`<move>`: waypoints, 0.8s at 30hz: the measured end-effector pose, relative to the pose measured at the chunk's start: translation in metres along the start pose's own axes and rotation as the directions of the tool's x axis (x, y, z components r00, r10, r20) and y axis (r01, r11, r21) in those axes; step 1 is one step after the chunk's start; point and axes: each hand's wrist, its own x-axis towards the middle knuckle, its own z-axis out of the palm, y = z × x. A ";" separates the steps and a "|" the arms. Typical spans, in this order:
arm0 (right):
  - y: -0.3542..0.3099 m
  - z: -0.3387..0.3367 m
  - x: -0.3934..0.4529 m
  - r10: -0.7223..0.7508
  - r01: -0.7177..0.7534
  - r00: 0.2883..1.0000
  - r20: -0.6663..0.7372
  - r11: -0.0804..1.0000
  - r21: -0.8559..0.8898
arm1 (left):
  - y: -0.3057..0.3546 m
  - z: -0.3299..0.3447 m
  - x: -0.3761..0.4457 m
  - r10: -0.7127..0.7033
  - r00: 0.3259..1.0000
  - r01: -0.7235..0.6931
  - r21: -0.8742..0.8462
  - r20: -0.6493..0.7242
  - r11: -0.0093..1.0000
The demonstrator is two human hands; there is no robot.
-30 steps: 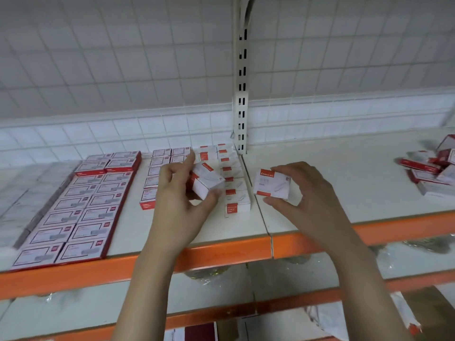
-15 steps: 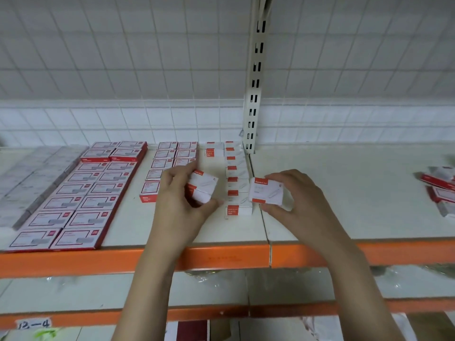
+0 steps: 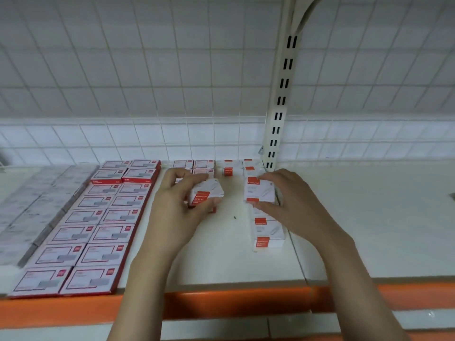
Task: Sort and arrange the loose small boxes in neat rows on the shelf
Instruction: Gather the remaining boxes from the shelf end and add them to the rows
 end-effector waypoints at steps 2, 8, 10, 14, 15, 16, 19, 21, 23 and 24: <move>-0.004 0.008 0.027 0.010 -0.009 0.999 0.050 1.000 -0.022 | -0.008 -0.010 0.010 0.018 1.000 -0.018 0.025 0.010 1.000; -0.001 0.032 0.093 0.085 -0.063 0.982 0.171 0.989 -0.130 | -0.021 -0.029 0.026 -0.001 1.000 0.000 0.059 0.024 0.998; 0.002 0.040 0.103 0.117 -0.072 0.972 0.205 0.974 -0.216 | -0.025 -0.032 0.028 -0.004 0.998 -0.002 0.100 0.056 0.995; 0.006 0.051 0.108 0.150 -0.071 0.954 0.260 0.954 -0.290 | -0.033 -0.036 0.032 0.035 0.996 -0.047 0.149 0.081 0.988; 0.007 0.053 0.108 0.151 -0.071 0.952 0.265 0.955 -0.289 | -0.035 -0.036 0.033 0.039 0.995 -0.055 0.173 0.093 0.983; 0.008 0.053 0.108 0.146 -0.068 0.955 0.260 0.955 -0.288 | -0.039 -0.037 0.035 0.045 0.993 -0.068 0.213 0.109 0.975; 0.007 0.049 0.105 0.094 -0.021 0.974 0.208 0.945 -0.328 | -0.042 -0.037 0.038 0.080 0.988 -0.118 0.322 0.130 0.939; 0.005 0.047 0.102 0.043 0.024 0.984 0.174 0.931 -0.364 | -0.039 -0.037 0.039 0.059 0.989 -0.098 0.310 0.134 0.945; 0.003 0.048 0.099 0.000 0.069 0.983 0.181 0.925 -0.373 | -0.036 -0.035 0.040 0.038 0.989 -0.078 0.292 0.140 0.953; 0.003 0.050 0.097 -0.013 0.085 0.981 0.196 0.927 -0.365 | -0.035 -0.033 0.040 0.037 0.989 -0.077 0.288 0.143 0.954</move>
